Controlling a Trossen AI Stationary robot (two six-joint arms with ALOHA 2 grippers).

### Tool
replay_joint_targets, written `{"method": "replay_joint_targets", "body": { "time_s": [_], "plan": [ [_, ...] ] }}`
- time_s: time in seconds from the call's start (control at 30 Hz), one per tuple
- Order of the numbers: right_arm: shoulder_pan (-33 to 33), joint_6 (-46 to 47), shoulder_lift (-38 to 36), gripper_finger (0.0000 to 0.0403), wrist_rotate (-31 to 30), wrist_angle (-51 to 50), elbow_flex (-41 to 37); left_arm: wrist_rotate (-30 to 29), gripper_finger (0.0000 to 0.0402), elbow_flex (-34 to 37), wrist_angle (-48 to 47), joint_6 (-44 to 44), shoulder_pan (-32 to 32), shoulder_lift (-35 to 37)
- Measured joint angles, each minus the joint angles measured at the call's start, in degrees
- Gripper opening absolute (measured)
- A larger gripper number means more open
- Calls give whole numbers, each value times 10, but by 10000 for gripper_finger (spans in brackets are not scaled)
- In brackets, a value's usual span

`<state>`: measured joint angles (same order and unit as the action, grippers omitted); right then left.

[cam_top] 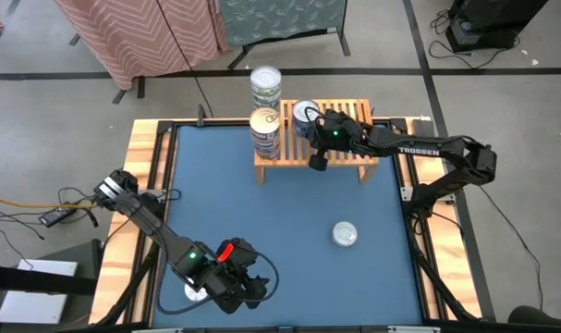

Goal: Stack canned seafood by type on shelf
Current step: Adjust the stacked dark blue tuna cans on the shelf, then put the dark green tuna can on the shelf

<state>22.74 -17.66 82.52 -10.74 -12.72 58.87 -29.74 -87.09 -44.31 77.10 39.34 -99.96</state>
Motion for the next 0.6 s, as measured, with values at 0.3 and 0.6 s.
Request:
{"method": "replay_joint_targets", "body": {
  "time_s": [0.3, 0.6],
  "plan": [
    [-23, 13, -16, 0, 38, 7, 28, 14, 344, 0, 8, 0, -4, 0],
    [-87, 0, -21, 0, 49, -120, 150, 57, 344, 0, 52, -3, -4, 0]
  ]
}}
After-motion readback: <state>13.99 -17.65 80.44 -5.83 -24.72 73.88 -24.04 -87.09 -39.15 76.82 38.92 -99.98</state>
